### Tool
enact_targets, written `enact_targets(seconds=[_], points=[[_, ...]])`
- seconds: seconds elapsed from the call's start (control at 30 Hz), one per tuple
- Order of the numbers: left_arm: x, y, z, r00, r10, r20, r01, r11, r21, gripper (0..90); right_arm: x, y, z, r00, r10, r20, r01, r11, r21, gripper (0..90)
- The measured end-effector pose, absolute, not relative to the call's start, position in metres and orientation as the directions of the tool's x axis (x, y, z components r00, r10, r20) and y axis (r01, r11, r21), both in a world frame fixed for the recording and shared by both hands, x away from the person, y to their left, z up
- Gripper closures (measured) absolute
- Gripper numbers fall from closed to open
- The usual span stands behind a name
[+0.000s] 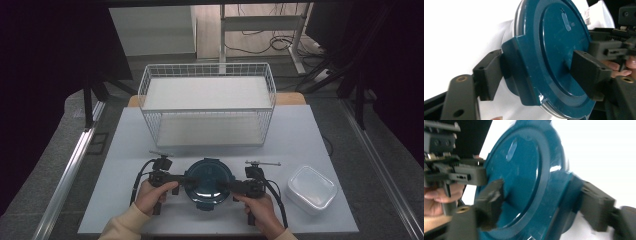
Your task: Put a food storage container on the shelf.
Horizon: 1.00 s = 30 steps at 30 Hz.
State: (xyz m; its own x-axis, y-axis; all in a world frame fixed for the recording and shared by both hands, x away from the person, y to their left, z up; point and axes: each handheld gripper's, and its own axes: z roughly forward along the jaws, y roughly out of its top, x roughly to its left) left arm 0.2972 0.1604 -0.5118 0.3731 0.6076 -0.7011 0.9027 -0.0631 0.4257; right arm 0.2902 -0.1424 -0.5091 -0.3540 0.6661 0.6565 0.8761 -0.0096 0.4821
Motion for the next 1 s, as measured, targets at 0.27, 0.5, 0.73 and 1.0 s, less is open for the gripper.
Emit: enact_targets(seconds=[0.27, 0.5, 0.73, 1.0], points=[[0.292, 0.162, -0.508, 0.366, 0.611, -0.702, 0.902, -0.045, 0.430, 34.2, 0.291, -0.148, -0.510, -0.315, 0.643, 0.698, 0.891, -0.052, 0.451, 32.7], [0.289, 0.163, -0.505, 0.369, 0.612, -0.700, 0.898, -0.040, 0.438, 36.1, 0.290, -0.150, -0.508, -0.319, 0.636, 0.703, 0.890, -0.054, 0.453, 34.8], [0.286, 0.167, -0.501, 0.373, 0.603, -0.705, 0.893, -0.027, 0.449, 40.2, 0.289, -0.152, -0.505, -0.325, 0.624, 0.711, 0.884, -0.066, 0.462, 37.4], [0.283, 0.168, -0.490, 0.402, 0.613, -0.680, 0.871, -0.029, 0.490, 41.5, 0.287, -0.149, -0.496, -0.395, 0.628, 0.671, 0.854, -0.018, 0.520, 37.9]])
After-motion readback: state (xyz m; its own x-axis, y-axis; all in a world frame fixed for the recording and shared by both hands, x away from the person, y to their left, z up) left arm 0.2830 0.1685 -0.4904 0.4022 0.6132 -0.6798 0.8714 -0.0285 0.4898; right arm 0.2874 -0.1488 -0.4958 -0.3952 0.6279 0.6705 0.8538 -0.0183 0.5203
